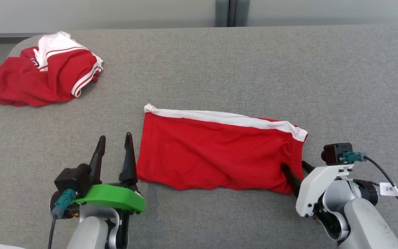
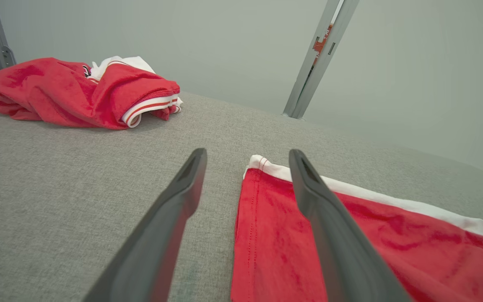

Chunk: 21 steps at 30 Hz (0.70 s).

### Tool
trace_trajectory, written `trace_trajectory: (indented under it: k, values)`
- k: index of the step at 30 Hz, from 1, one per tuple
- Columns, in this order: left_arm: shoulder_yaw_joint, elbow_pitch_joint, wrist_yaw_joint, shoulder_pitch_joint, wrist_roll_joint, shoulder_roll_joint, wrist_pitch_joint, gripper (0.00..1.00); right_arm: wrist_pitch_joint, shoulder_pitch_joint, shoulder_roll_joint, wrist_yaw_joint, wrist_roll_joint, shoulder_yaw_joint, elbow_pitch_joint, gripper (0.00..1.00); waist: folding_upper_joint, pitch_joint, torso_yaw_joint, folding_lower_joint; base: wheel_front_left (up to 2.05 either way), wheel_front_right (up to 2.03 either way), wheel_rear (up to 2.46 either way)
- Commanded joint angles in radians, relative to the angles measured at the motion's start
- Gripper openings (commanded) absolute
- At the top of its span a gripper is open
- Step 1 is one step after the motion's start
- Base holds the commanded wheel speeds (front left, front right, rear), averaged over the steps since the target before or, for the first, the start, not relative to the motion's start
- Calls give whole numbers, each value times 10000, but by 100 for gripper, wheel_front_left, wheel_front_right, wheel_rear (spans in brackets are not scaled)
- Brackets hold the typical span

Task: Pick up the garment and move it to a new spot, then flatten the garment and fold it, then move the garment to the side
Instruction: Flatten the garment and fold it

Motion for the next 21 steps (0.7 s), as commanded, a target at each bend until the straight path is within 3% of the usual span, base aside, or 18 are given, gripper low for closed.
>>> trace_trajectory:
  k: [1, 3, 8, 17, 21]
  values:
    - [51, -45, -16, -54, 116, -37, -48, 100, 101, -91, -38, -11, 169, 39, 97, 31, 0, 26, 9, 0, 0, 0, 0]
    - [90, -70, -27, -19, 136, -43, -48, 100, 141, -133, -36, -11, 411, 65, 200, 1, 0, 39, -41, 0, 0, 0, 0]
    - [131, -119, -19, -8, 233, -57, -39, 100, 91, -459, -241, -14, 784, 73, 459, 0, 0, 59, -359, 0, 0, 0, 0]
    - [-95, -56, -94, -34, 291, -92, -30, 100, 537, -731, -1872, -12, 1342, -681, 193, 0, 0, 173, -886, 0, 0, 0, 0]
    - [-147, -43, -101, -81, 301, -96, -30, 100, 870, -561, -2168, -12, 1453, -944, -117, 0, 0, 199, -958, 0, 0, 0, 0]
